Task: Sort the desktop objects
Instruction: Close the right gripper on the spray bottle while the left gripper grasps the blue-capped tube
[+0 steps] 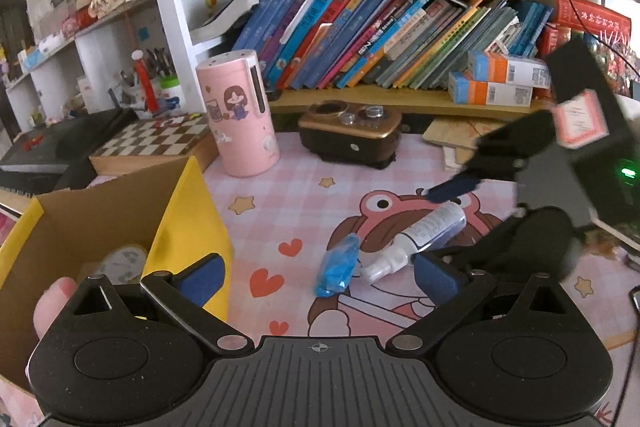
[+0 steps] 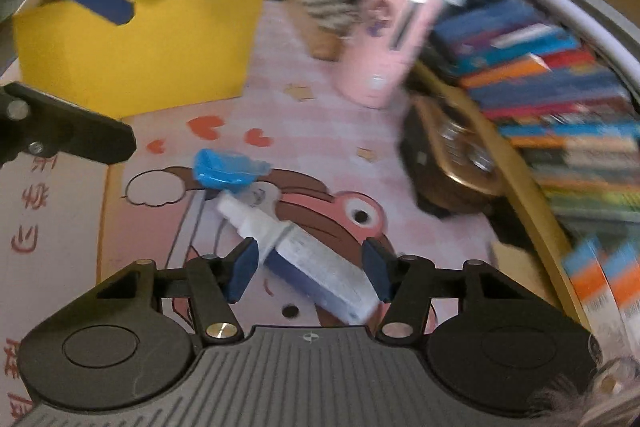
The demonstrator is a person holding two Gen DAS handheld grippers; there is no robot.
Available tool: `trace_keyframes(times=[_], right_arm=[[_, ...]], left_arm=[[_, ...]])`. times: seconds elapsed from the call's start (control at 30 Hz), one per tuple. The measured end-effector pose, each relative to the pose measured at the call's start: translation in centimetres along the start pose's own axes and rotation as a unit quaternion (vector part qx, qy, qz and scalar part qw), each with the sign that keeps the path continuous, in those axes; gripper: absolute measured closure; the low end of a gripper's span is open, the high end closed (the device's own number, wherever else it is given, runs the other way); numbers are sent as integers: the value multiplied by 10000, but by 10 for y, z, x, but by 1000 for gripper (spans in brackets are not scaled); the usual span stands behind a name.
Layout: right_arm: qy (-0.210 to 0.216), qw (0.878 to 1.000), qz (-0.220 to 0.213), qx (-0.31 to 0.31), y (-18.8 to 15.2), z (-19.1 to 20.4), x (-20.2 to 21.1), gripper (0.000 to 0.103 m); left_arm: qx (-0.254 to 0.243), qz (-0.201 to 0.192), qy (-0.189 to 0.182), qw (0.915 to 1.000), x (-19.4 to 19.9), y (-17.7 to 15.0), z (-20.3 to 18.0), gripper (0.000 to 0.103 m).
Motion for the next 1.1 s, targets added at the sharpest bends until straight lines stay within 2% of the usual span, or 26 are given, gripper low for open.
trace_keyframes(times=[0.1, 0.23, 0.3, 0.37, 0.43, 0.57, 0.7, 0.9, 0.97, 1.03, 1.1], right_arm=[[289, 9994, 163, 64, 6, 0, -13, 51], [292, 9990, 336, -9, 2, -3, -19, 51], [294, 9980, 522, -191, -7, -6, -16, 59], [415, 9958, 671, -463, -23, -9, -10, 72], [512, 9914, 786, -908, -38, -13, -3, 72], [345, 9773, 971, -1852, -70, -15, 16, 73], [76, 9540, 1111, -2784, -93, -12, 31, 73], [-286, 9331, 1195, -3379, -106, -1, 41, 72], [-371, 9266, 1172, -3554, -107, 1, 42, 70], [-391, 9198, 1153, -3729, -110, 2, 44, 69], [-442, 9191, 1150, -3744, -110, 2, 43, 71]], left_arm=[[15, 14, -81, 10000, 0, 1, -2, 4], [34, -5, -305, 9995, -2, 4, -8, 8], [39, -15, -386, 9992, -6, 5, -11, 14], [61, 20, -376, 9993, -15, 6, -14, 21], [154, 138, -313, 9993, -26, 6, -15, 31], [189, 382, -198, 9989, -53, 5, -19, 47], [88, 546, -8, 9985, -82, 0, -19, 55], [77, 612, 236, 9978, -105, -6, -12, 55], [42, 499, 244, 9984, -107, -4, -11, 56], [-5, 457, 151, 9988, -108, -3, -13, 66], [-12, 486, -21, 9988, -108, -2, -16, 78]])
Point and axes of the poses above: each gripper's, at about its wrist camera, not at the fingertips, and x roughly against the way its jaws point, z to its left, y to its top, the point moved 8 cm from there along -x, roughly the way its jaws point, and after that the axes turned 10 degrees about z, right-handed, at the moved point
